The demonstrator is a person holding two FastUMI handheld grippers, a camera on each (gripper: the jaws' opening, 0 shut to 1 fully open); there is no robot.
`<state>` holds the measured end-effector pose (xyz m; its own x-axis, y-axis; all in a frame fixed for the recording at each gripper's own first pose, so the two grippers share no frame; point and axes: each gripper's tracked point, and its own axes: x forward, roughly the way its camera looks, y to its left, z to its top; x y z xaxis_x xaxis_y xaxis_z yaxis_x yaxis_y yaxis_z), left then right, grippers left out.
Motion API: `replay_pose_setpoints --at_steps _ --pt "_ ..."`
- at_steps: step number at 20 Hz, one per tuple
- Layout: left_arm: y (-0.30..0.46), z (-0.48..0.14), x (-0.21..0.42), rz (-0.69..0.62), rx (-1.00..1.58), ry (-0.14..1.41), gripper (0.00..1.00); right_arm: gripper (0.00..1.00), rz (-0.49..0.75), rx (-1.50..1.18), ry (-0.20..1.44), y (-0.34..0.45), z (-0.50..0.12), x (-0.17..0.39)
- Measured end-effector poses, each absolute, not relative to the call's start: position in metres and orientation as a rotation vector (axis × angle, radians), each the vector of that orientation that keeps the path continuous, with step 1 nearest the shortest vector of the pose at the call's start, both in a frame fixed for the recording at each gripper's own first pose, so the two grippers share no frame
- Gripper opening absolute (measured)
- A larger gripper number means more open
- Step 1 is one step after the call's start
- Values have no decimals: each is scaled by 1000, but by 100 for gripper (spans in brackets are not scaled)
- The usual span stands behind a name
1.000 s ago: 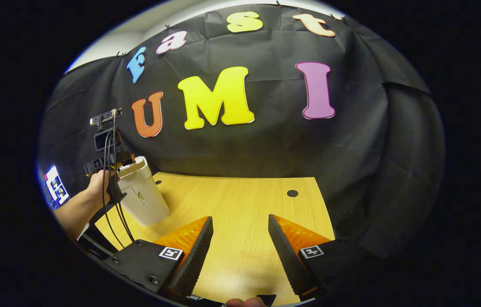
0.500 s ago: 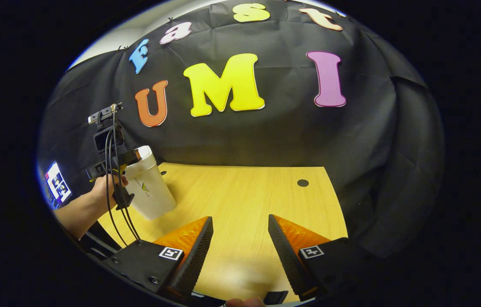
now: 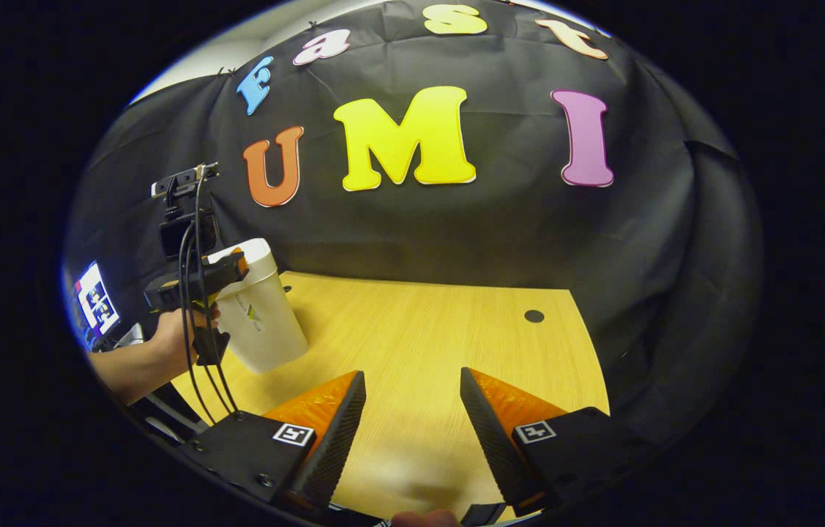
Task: Press the lid of the desktop garbage bin to open it, pick up the crumpled paper on the desktop and throw it into the bin, then pick up the pop can on the desktop and drop it into the bin, and finally close the garbage bin lid.
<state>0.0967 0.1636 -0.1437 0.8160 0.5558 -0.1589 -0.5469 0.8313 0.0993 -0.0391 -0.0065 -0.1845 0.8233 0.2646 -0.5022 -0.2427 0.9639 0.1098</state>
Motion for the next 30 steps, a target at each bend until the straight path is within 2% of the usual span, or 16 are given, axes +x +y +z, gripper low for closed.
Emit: replay_pose_setpoints --at_steps 8,14,15,17,22,30 --pt "121 -85 62 322 42 99 95 84 230 -76 281 2 -115 -25" --pt "32 -25 22 78 4 22 94 84 98 -48 103 -15 -56 -23" --pt "21 -19 14 53 -2 6 94 82 87 -44 89 -16 -50 -24" --pt "-3 -6 0 2 0 -32 94 84 72 -39 76 -15 -46 -26" --pt "-34 -6 -23 -69 13 -70 95 82 48 -7 49 -17 -42 -33" --pt "-35 -18 -24 -49 -28 -38 95 84 -1 8 12 -24 -33 -37"
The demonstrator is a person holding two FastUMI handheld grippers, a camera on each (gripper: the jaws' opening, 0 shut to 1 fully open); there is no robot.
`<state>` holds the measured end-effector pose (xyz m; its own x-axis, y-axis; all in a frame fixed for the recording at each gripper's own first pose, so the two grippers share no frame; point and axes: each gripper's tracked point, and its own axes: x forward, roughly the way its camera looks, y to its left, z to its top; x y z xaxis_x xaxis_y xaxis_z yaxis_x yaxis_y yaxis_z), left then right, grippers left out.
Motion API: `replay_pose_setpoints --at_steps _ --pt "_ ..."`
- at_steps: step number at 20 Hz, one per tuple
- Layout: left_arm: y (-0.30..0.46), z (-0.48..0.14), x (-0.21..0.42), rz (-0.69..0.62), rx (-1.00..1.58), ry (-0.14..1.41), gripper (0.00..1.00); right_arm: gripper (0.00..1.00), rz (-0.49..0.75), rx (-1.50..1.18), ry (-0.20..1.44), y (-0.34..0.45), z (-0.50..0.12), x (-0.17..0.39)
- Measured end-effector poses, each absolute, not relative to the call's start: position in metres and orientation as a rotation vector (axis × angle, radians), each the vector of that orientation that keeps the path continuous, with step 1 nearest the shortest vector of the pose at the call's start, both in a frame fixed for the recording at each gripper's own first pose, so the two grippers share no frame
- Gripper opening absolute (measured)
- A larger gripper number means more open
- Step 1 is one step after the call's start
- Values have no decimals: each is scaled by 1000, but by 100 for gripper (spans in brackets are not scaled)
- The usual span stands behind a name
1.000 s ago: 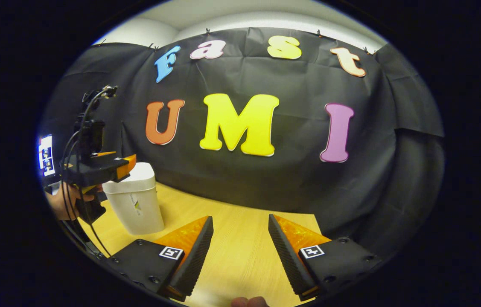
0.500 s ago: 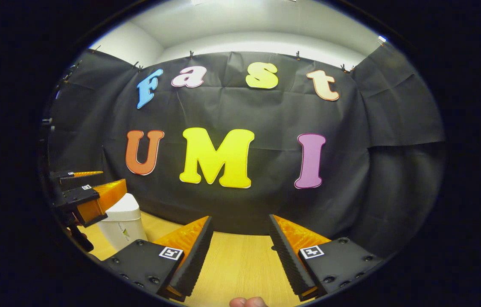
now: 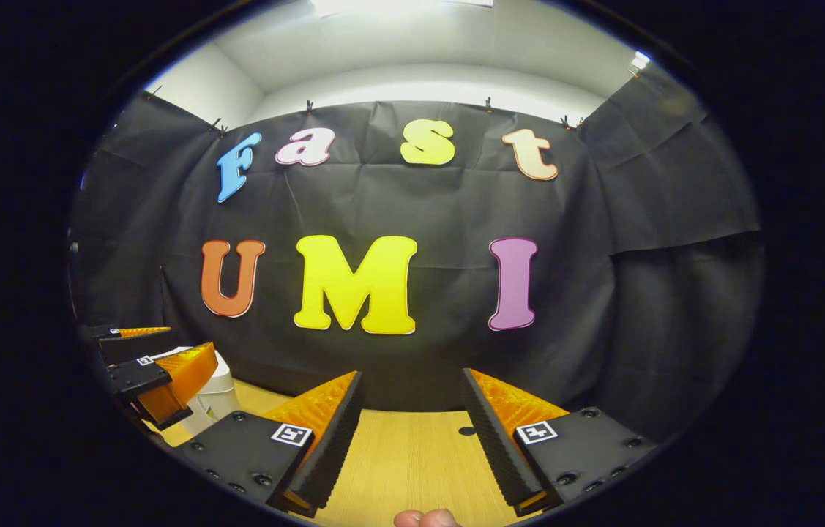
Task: Press the lid of the desktop garbage bin to open it, pick up the crumpled paper on the desktop and throw it into the bin, then pick up the pop can on the desktop and drop it into the bin, and finally close the garbage bin lid.
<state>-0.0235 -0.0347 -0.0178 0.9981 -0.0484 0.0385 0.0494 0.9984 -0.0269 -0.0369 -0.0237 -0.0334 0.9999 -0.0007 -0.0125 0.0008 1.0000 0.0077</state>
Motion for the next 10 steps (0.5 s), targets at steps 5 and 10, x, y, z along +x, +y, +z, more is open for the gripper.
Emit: replay_pose_setpoints --at_steps 5,10 --pt "-32 -18 -16 -37 -19 -34 95 86 -15 2 -4 -26 -28 -34" --pt "-30 -18 -15 -21 -25 -30 95 87 -4 9 0 -22 -30 -25"
